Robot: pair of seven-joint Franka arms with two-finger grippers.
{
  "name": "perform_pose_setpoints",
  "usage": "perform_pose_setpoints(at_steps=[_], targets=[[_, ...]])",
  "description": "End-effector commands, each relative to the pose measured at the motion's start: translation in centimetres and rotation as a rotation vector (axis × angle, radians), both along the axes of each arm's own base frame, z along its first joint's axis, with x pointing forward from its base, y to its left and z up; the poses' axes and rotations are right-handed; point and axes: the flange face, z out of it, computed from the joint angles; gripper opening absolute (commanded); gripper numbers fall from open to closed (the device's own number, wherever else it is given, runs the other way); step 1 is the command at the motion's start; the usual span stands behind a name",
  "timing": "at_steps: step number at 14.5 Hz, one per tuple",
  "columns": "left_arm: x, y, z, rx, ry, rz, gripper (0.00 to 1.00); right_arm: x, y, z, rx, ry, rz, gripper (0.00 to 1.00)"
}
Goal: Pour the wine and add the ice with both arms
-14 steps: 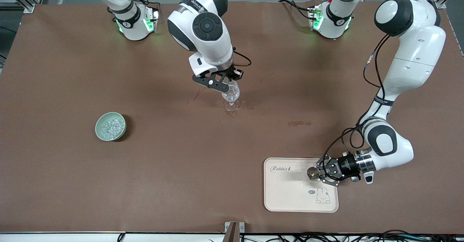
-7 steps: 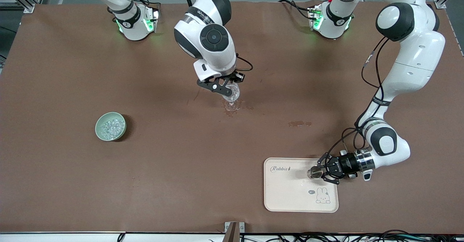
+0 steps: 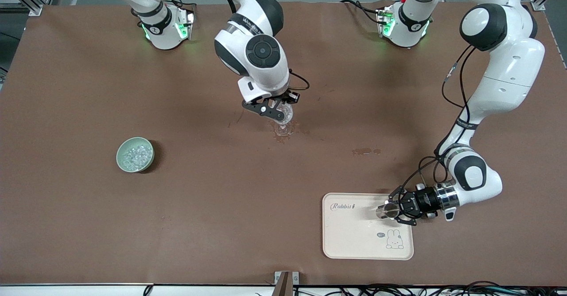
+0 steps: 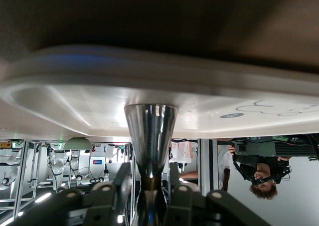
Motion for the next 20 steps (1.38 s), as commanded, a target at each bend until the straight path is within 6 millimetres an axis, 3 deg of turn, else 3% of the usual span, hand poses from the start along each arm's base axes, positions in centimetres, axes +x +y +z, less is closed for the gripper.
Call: perform_pose_setpoints(at_steps=[1, 3, 4, 5, 6, 7, 9, 11, 13, 15, 18, 20], targets=[[0.4, 0.2, 0.8, -0.004, -0.009, 0.005, 0.78, 0.0, 0.4, 0.1, -0.005, -0.017, -0.009, 0.14], [0.4, 0.3, 1.0, -0.012, 0.033, 0.020, 0.78, 0.0, 0.4, 0.1, -0.005, -0.017, -0.009, 0.18], [0.6, 0.8, 1.5, -0.008, 0.032, 0.026, 0.79, 0.1, 0.5, 0.1, -0.005, -0.017, -0.008, 0.27], [0.9, 2.1, 3.0, -0.002, 0.014, 0.031, 0.82, 0.1, 0.5, -0.4, -0.007, -0.010, -0.002, 0.35], [0.6, 3.2, 3.9, 0.014, 0.003, -0.006, 1.00, 0.1, 0.5, -0.6, -0.008, -0.008, -0.002, 0.41], [0.3, 4.5, 4.8, 0.059, -0.012, -0.075, 1.00, 0.1, 0.5, -0.6, -0.008, -0.008, -0.002, 0.49], [-0.3, 6.8, 7.8, 0.160, -0.048, -0.219, 1.00, 0.0, 0.6, -0.6, -0.008, -0.008, 0.001, 0.60], [-1.2, 8.7, 11.6, 0.267, -0.071, -0.369, 1.00, -0.1, 0.6, -0.6, -0.009, -0.007, 0.003, 0.64], [-2.0, 9.0, 17.4, 0.392, -0.105, -0.505, 1.00, -0.2, 0.7, -0.6, -0.011, -0.005, 0.007, 0.65], [-2.6, 5.4, 24.8, 0.509, -0.189, -0.623, 1.00, -0.1, 0.6, -0.5, -0.011, -0.005, 0.007, 0.66], [-5.4, -0.1, 32.2, 0.625, -0.246, -0.841, 1.00, 0.8, 0.2, 1.5, 0.011, -0.026, -0.009, 0.75], [-7.9, -4.3, 36.6, 0.711, -0.284, -0.995, 1.00, 1.5, -0.7, 5.0, 0.025, -0.070, -0.021, 1.00]])
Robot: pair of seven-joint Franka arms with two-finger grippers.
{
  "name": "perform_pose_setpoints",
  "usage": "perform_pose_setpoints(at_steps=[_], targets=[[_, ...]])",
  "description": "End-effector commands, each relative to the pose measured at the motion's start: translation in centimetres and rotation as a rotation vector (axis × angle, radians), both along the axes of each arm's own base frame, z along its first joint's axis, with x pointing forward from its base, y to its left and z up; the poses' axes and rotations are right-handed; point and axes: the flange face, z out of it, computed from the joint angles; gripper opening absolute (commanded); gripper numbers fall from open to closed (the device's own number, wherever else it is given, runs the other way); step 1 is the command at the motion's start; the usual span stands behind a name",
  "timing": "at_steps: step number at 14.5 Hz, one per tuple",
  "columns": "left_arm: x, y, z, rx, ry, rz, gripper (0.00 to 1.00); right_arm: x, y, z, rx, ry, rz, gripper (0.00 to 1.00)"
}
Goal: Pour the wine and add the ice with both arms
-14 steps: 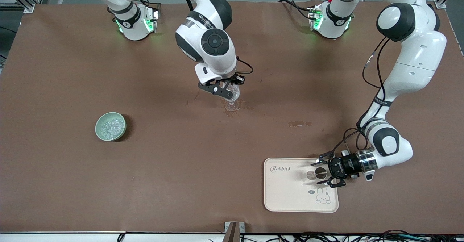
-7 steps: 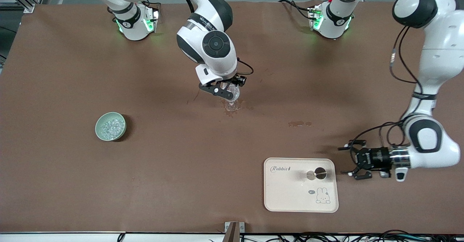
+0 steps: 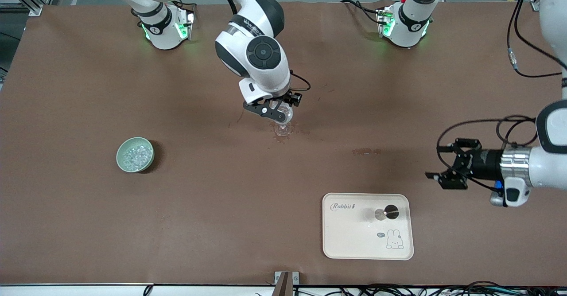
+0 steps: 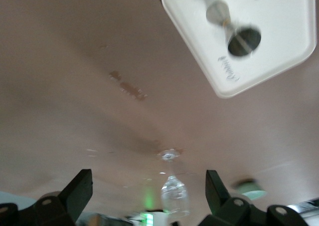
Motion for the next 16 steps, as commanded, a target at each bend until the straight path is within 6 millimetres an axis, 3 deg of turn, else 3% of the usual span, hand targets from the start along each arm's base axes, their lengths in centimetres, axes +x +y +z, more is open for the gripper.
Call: perform_pose_setpoints(at_steps=[1, 4, 7, 11, 16], targets=[[-3.6, -4.2, 4.6, 0.147, -0.032, -0.182, 1.00, 1.3, -2.3, 5.9, -0.005, -0.074, -0.028, 1.00], [-7.0, -7.5, 10.8, 0.216, -0.106, -0.267, 1.00, 3.1, -8.8, 13.5, -0.102, -0.219, -0.070, 1.00], [-9.8, -8.7, 16.2, 0.325, -0.277, -0.468, 1.00, 5.6, -17.1, 19.4, -0.154, -0.309, -0.012, 1.00], [-11.6, -10.4, 18.5, 0.363, -0.355, -0.616, 1.00, 7.5, -28.2, 24.2, -0.229, -0.313, -0.019, 1.00], [-14.0, -9.4, 20.7, 0.433, -0.420, -0.771, 1.00, 8.4, -42.0, 27.0, -0.188, -0.255, 0.049, 1.00]])
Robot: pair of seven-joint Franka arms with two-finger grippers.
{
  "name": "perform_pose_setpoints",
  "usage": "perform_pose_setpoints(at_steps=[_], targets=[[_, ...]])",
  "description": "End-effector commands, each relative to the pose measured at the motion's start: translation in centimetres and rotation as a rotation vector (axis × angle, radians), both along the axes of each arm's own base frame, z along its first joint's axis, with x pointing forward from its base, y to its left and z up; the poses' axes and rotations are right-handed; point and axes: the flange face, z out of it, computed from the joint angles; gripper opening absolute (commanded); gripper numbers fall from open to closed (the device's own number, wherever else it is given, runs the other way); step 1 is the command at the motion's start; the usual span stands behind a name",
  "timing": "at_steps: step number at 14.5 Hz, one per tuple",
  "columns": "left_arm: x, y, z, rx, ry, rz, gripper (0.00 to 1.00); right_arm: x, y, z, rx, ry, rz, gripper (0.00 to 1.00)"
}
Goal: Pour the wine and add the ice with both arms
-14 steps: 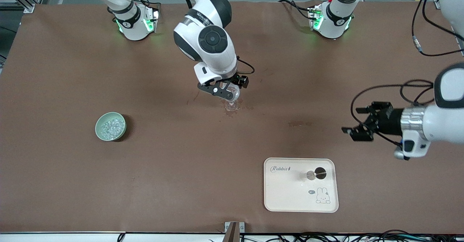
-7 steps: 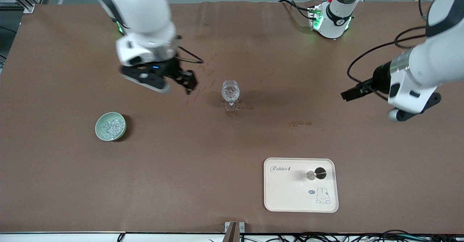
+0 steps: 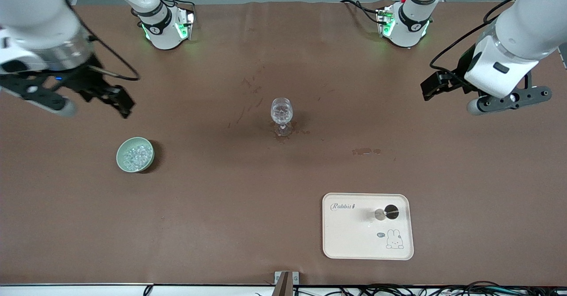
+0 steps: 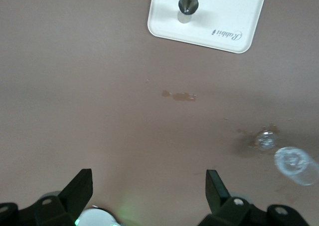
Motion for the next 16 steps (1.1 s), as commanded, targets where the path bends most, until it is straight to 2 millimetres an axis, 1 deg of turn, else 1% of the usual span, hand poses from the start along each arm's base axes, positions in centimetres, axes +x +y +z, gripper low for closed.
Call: perform_pose_setpoints(at_steps=[1, 2, 3, 6, 7, 9, 10, 12, 13, 15, 16], targets=[[-2.4, 1.6, 1.2, 0.022, -0.017, -0.045, 1.00, -0.7, -6.9, 1.0, 0.052, 0.042, 0.066, 1.00], [-2.9, 2.5, 1.4, 0.002, -0.009, -0.038, 1.00, -0.7, -9.0, 1.0, 0.059, 0.058, 0.079, 1.00], [-3.5, 3.1, 1.4, 0.006, -0.005, -0.052, 1.00, -0.8, -11.4, 1.0, 0.058, 0.073, 0.095, 1.00], [-6.1, 5.7, 0.3, 0.024, -0.010, -0.054, 1.00, -1.0, -17.6, 0.8, 0.119, 0.086, 0.182, 1.00], [-6.9, 6.4, -0.1, 0.021, -0.023, -0.054, 1.00, -1.0, -18.7, 0.8, 0.125, 0.086, 0.188, 1.00], [-8.0, 8.8, -0.7, -0.017, -0.032, -0.052, 1.00, -1.2, -19.7, 0.4, 0.126, 0.094, 0.209, 1.00], [-8.3, 9.4, -0.8, -0.040, -0.028, -0.043, 1.00, -1.2, -20.1, 0.2, 0.127, 0.095, 0.205, 1.00], [-8.8, 10.1, -0.5, -0.042, -0.034, -0.030, 1.00, -1.2, -20.0, 0.2, 0.127, 0.095, 0.206, 1.00], [-8.7, 10.4, -0.4, -0.042, -0.036, -0.023, 1.00, -1.3, -20.0, 0.4, 0.127, 0.094, 0.206, 1.00], [-8.7, 11.1, 0.6, -0.033, -0.052, -0.014, 1.00, -1.3, -19.9, 0.4, 0.128, 0.097, 0.208, 1.00], [-8.5, 11.1, 1.1, -0.033, -0.063, -0.013, 1.00, -1.3, -20.0, 0.4, 0.128, 0.097, 0.206, 1.00]])
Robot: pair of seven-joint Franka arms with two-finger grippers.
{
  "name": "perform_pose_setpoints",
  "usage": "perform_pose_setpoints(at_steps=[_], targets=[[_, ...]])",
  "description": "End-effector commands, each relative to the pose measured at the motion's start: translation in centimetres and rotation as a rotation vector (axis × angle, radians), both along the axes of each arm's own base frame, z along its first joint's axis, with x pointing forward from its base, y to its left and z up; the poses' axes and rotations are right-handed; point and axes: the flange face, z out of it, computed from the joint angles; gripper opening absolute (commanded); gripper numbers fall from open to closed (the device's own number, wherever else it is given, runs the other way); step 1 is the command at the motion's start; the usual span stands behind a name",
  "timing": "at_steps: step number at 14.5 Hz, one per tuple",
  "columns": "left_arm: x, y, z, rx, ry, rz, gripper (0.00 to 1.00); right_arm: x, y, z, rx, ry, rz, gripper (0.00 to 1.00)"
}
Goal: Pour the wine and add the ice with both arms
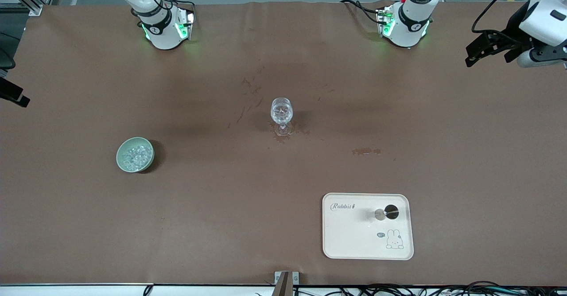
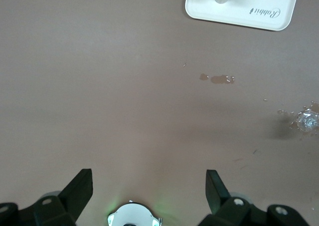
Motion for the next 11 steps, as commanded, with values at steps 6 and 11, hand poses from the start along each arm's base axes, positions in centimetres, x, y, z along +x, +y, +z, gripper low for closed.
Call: perform_pose_setpoints(at_steps=[6, 11], targets=[[0.86, 0.09, 1.55, 0.020, -0.036, -0.058, 1.00, -0.89, 0.15, 0.36, 0.024, -0.006, 0.014, 1.00], [0.95, 0.73, 1.57, 0.019, -0.036, -0.147, 1.00, -0.91, 0.16, 0.34, 0.024, -0.005, 0.014, 1.00]])
